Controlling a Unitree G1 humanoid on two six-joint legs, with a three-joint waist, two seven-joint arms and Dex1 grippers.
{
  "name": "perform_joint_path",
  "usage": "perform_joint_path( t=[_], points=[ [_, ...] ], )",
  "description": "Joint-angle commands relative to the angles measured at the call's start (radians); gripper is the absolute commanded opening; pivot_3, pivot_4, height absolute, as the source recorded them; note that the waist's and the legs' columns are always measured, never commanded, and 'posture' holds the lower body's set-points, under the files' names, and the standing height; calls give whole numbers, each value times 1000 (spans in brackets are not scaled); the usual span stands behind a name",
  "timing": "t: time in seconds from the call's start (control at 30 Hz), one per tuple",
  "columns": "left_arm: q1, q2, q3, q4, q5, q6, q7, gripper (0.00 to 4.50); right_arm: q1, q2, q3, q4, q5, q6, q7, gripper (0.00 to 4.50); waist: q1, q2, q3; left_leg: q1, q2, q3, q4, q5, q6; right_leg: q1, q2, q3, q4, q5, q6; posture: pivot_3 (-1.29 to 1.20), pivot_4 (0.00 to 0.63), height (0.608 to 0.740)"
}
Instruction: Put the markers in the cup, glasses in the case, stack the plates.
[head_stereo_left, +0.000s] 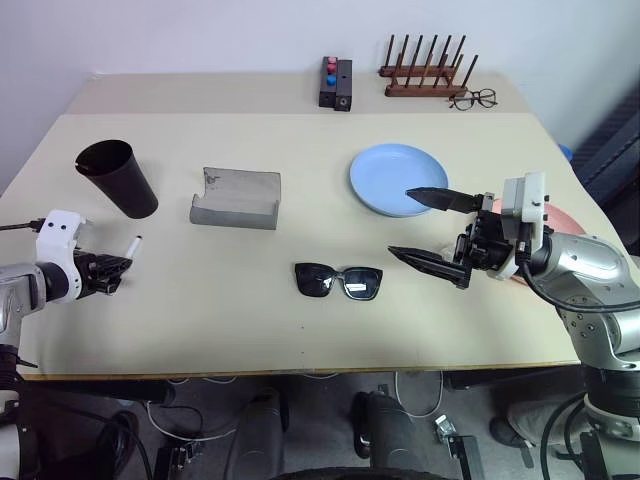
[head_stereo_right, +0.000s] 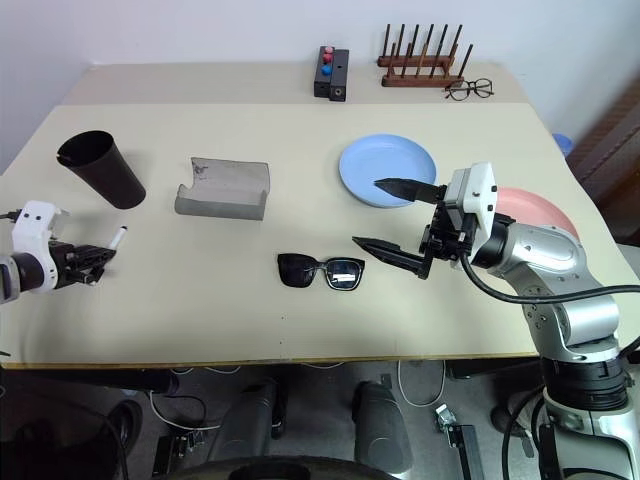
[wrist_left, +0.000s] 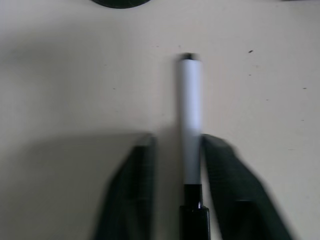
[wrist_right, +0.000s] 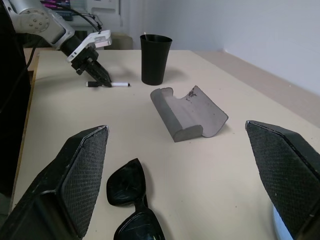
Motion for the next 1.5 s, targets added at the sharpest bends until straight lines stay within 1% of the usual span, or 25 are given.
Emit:
perform_joint_path(
  t=[0.03,0.17,0.23,0.37,0.47,0.57,0.7,0.87,0.97,1.1,1.17,1.3,1.5],
  points=[
    [6,-10,-34,10,-5,25,-47,15,7,-5,-28,-13,3,-22,2,4500,2,0,0,0,0,0,0,0,0,0,0,0,0,0,0,0,150,740],
    [12,7,-8,-32,-31,-1,-109,15,6,-4,-25,1,-3,-33,5,4500,10,0,0,0,0,0,0,0,0,0,0,0,0,0,0,0,150,740],
    [40,4,19,-105,-65,-74,-180,15,3,-2,-23,11,-6,-39,9,4500,13,0,0,0,0,0,0,0,0,0,0,0,0,0,0,0,150,740],
    [103,-52,107,-294,-174,-157,-255,15,-4,2,-17,32,-13,-54,20,4500,18,0,0,-2,0,0,0,0,0,-1,0,0,-1,0,0,0,150,740],
    [39,-132,181,-317,-229,-208,-182,15,-12,7,-10,46,-18,-65,27,4500,19,0,0,-1,0,0,0,0,0,-1,0,0,-1,0,0,0,150,740],
    [-52,-182,229,-280,-219,-331,-115,15,-21,8,-6,57,-20,-73,33,4500,18,0,0,-1,0,0,1,0,0,0,0,0,0,0,0,0,150,740],
    [-172,-223,262,-174,-167,-535,-26,15,-25,8,-4,66,-23,-81,40,4500,16,0,0,0,0,1,2,0,0,1,0,0,1,0,0,0,150,740],
    [-356,-231,254,93,-76,-797,75,15,-25,9,-5,64,-29,-84,40,4500,17,-1,0,0,0,1,3,0,1,2,1,0,2,2,4,0,150,740],
    [-464,-235,260,277,-62,-921,98,15,-19,9,-11,55,-25,-78,37,4500,18,-1,0,0,0,1,4,0,1,3,1,0,1,2,4,0,150,740],
    [-570,-255,263,485,-70,-1058,77,15,-8,6,-17,42,-23,-73,31,4500,18,-1,0,0,0,1,4,0,1,3,1,0,1,3,5,0,150,740],
    [-595,-263,259,562,-66,-1117,65,15,-3,2,-22,33,-20,-68,25,4500,18,-1,0,0,0,1,4,0,1,3,1,0,1,3,5,0,150,740],
    [-609,-266,261,664,-71,-1178,33,15,15,-7,-36,11,-15,-58,16,4500,15,-1,0,0,0,1,4,0,1,3,1,0,1,3,5,0,150,740],
    [-596,-248,254,768,-56,-1215,22,15,38,-17,-54,-14,-8,-44,7,4500,17,-2,0,0,0,1,4,0,1,3,1,0,2,3,5,0,150,740]
  ],
)
